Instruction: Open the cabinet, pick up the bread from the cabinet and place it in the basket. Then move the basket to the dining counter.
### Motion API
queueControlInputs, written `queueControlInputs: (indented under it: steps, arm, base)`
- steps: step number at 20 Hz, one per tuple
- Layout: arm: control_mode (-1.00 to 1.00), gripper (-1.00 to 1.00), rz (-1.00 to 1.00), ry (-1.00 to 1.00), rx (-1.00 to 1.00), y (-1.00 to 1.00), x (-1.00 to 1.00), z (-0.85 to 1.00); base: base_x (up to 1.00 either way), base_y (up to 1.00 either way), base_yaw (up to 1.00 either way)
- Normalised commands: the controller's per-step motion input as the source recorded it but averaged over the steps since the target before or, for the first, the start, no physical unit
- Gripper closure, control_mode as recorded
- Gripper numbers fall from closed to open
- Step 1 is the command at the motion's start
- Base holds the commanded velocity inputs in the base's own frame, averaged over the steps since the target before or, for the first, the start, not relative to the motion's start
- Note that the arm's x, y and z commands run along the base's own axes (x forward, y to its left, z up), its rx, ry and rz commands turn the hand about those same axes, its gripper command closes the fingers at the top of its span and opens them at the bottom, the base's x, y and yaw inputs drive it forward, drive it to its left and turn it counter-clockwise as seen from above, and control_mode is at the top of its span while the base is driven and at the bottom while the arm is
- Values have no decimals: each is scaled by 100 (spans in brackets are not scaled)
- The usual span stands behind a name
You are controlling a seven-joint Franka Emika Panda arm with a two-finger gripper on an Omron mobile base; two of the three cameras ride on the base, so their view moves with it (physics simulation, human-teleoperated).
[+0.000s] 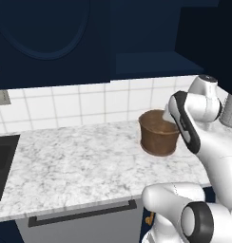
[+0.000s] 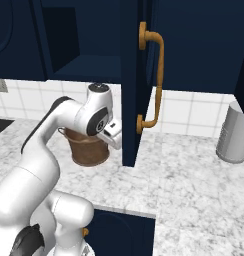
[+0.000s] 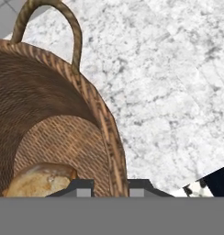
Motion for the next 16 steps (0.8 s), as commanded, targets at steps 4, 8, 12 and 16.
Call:
queueControlInputs:
  steps: [4,8,12,16]
  arm:
    - [-100,100,0,-1,0,15,-20,15]
    - [-100,100,0,-1,0,19,0,42]
    - [-100,100,0,0,0,4,0,46]
    - [-100,100,0,1,0,-8,0,20]
  base:
    - [0,0,0]
    - [0,0,0]
    - [0,0,0]
    - [0,0,0]
